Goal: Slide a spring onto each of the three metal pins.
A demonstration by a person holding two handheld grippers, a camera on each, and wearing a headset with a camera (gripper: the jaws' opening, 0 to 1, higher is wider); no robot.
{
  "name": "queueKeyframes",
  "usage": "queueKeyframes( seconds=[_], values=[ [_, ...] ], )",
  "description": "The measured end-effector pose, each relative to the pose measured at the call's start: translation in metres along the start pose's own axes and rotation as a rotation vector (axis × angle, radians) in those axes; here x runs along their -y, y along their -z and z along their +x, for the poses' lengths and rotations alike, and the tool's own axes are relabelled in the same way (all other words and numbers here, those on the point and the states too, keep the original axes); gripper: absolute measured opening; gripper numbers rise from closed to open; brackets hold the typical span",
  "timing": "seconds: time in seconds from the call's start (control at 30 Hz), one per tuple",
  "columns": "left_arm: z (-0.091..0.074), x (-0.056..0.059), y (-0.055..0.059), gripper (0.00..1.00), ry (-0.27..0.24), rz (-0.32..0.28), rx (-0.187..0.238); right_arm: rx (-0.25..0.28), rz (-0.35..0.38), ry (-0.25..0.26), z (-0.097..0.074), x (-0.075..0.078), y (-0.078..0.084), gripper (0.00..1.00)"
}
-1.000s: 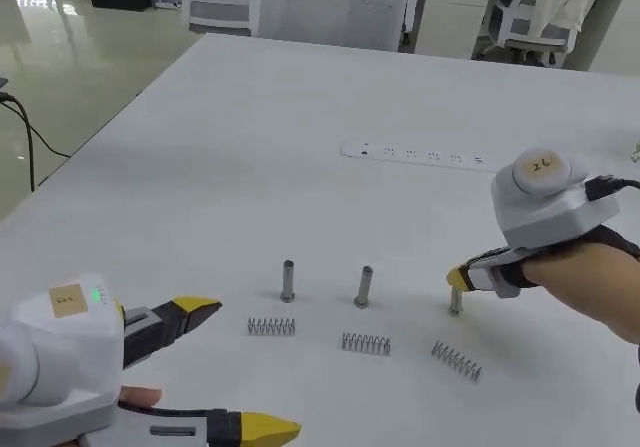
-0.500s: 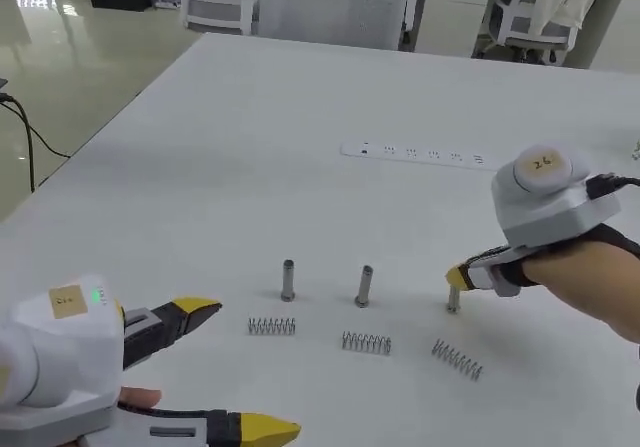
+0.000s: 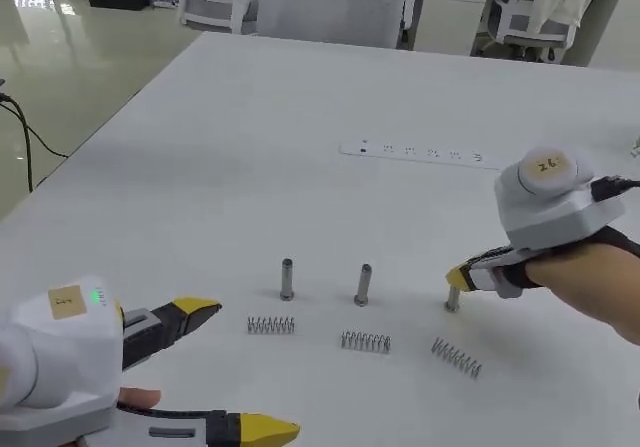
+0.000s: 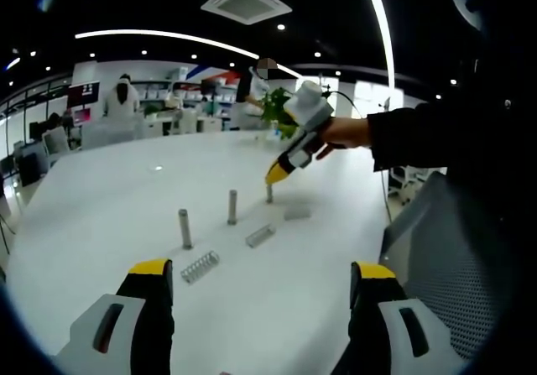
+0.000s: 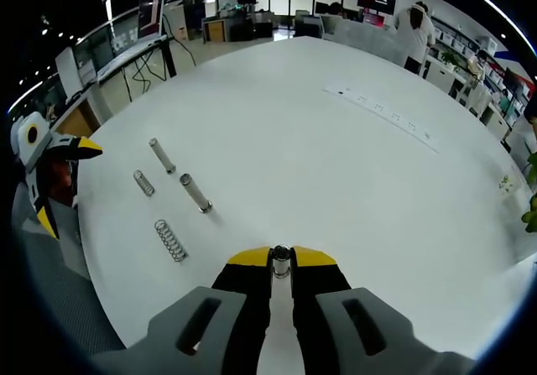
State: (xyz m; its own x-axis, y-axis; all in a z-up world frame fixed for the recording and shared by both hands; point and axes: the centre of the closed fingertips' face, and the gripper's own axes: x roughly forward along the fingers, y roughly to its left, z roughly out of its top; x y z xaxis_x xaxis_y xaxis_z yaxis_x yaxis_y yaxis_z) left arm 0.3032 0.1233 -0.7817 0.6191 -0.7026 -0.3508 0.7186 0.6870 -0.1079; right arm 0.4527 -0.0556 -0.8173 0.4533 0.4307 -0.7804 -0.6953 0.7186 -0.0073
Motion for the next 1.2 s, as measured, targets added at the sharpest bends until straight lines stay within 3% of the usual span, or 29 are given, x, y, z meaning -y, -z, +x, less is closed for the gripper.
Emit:
queueKeyframes(
  seconds=[0.57,1.2],
  values=[
    [0.000,0.001,0.000,0.84,0.001,-0.001,-0.001,-0.007,-0.020,-0.009,0.002,0.001,0.008,0.06],
    [0.000,0.003,0.000,0.83,0.008,0.002,-0.001,-0.005,-0.040,-0.008,-0.001,-0.001,0.012,0.14]
  ],
)
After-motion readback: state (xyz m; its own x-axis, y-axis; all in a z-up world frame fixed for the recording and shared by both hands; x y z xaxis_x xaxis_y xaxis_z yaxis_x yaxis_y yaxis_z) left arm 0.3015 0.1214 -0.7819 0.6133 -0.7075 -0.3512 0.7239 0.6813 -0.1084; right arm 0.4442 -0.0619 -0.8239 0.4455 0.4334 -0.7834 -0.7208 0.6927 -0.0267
